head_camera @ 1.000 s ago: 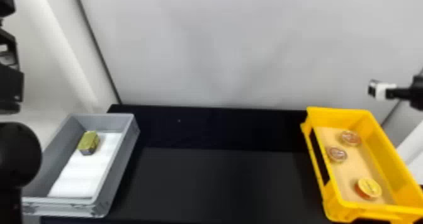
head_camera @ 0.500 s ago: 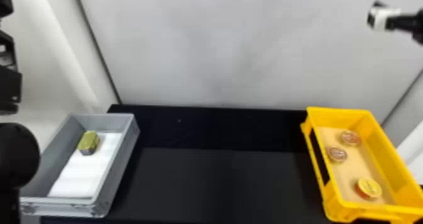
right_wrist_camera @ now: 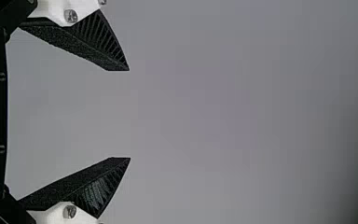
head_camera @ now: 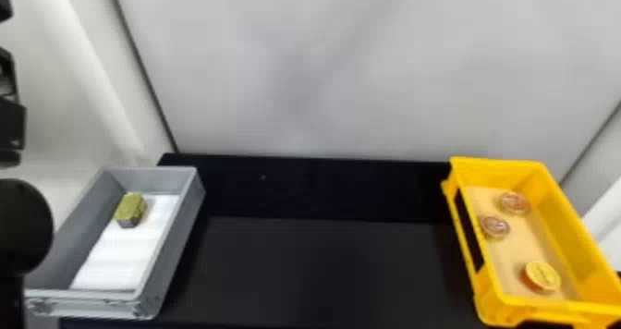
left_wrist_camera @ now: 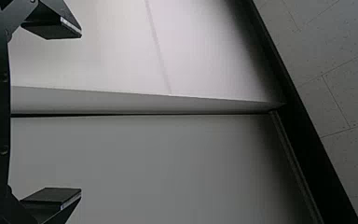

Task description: Pick up the round yellow can and place it in the yellow rectangular box

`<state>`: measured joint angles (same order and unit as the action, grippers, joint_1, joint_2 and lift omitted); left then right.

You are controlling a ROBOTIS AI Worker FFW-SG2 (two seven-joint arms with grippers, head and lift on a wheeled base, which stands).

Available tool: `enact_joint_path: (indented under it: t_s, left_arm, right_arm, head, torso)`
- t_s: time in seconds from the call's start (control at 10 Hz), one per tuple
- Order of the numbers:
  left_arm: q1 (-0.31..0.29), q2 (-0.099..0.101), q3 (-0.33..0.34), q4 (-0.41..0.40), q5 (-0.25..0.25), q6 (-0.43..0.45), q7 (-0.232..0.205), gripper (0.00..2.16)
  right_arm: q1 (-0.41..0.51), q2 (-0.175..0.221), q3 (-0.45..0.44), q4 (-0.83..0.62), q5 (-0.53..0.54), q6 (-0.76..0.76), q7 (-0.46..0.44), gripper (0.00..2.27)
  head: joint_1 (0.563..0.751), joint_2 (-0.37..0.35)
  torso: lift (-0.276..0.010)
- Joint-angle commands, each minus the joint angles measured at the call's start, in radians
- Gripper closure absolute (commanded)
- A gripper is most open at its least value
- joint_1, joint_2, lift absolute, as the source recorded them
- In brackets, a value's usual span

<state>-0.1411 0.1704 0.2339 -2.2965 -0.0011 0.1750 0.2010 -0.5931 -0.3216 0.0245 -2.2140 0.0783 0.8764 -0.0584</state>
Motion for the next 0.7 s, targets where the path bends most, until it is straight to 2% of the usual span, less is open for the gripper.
enact_joint_path:
  t_s: [0.0, 0.2, 0.4, 0.6]
  left_arm:
    - [0.000, 0.006, 0.006, 0.000, -0.002, -0.002, 0.000, 0.09]
    - [-0.003, 0.014, 0.016, -0.008, -0.004, 0.000, 0.000, 0.09]
    - [-0.003, 0.014, 0.015, -0.009, -0.004, 0.000, 0.000, 0.09]
    - [-0.002, 0.012, 0.016, -0.009, -0.005, 0.003, 0.000, 0.09]
  right_arm:
    - [-0.068, 0.001, 0.032, -0.027, 0.112, -0.111, 0.000, 0.11]
    - [-0.157, -0.044, 0.104, -0.027, 0.103, -0.218, -0.080, 0.11]
    - [-0.232, -0.082, 0.149, -0.016, 0.089, -0.232, -0.097, 0.11]
    - [-0.258, -0.097, 0.167, -0.021, 0.087, -0.258, -0.115, 0.11]
  head:
    - [0.694, 0.054]
    - [0.694, 0.054]
    - [0.694, 0.054]
    - [0.694, 0.054]
  torso:
    - [-0.003]
    - [-0.003]
    - [-0.003]
    - [-0.003]
